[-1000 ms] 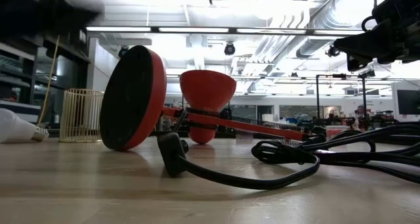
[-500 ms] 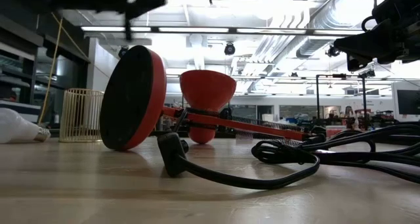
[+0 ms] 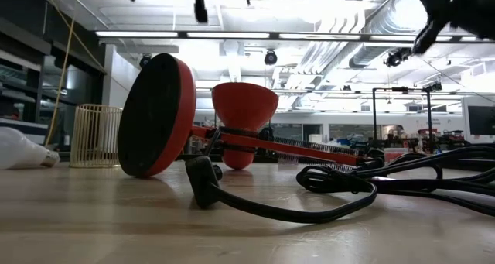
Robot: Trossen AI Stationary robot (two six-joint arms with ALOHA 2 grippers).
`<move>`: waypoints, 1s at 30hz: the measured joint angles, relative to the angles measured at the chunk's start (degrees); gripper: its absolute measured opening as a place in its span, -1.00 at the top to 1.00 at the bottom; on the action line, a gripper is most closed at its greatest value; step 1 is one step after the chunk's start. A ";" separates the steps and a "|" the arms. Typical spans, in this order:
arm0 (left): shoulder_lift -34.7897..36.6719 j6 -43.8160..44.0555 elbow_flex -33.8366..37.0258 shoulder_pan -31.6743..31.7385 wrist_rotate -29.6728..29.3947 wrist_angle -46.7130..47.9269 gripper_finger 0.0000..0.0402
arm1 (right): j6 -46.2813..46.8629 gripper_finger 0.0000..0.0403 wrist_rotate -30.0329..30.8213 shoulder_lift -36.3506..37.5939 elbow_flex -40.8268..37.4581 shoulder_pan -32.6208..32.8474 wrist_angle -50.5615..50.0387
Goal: Screw lightbulb
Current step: Insert the white lightbulb into the desk lamp
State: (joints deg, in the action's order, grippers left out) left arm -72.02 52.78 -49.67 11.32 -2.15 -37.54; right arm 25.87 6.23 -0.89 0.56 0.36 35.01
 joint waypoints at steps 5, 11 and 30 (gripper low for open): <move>1.21 -0.37 -0.61 0.85 0.39 -3.41 1.00 | 3.83 1.00 6.54 -2.81 2.14 0.00 7.30; 9.87 -3.42 -1.62 3.16 6.22 9.04 0.95 | 3.75 1.00 7.13 -19.36 12.43 -0.13 5.89; 14.62 -16.94 -26.50 -8.59 0.86 127.09 -0.09 | -4.43 1.00 3.52 -55.12 47.86 -5.85 -33.27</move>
State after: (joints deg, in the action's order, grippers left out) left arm -57.41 35.84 -76.17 2.73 -1.29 89.54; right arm 21.44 9.74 -56.01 48.42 -5.49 1.74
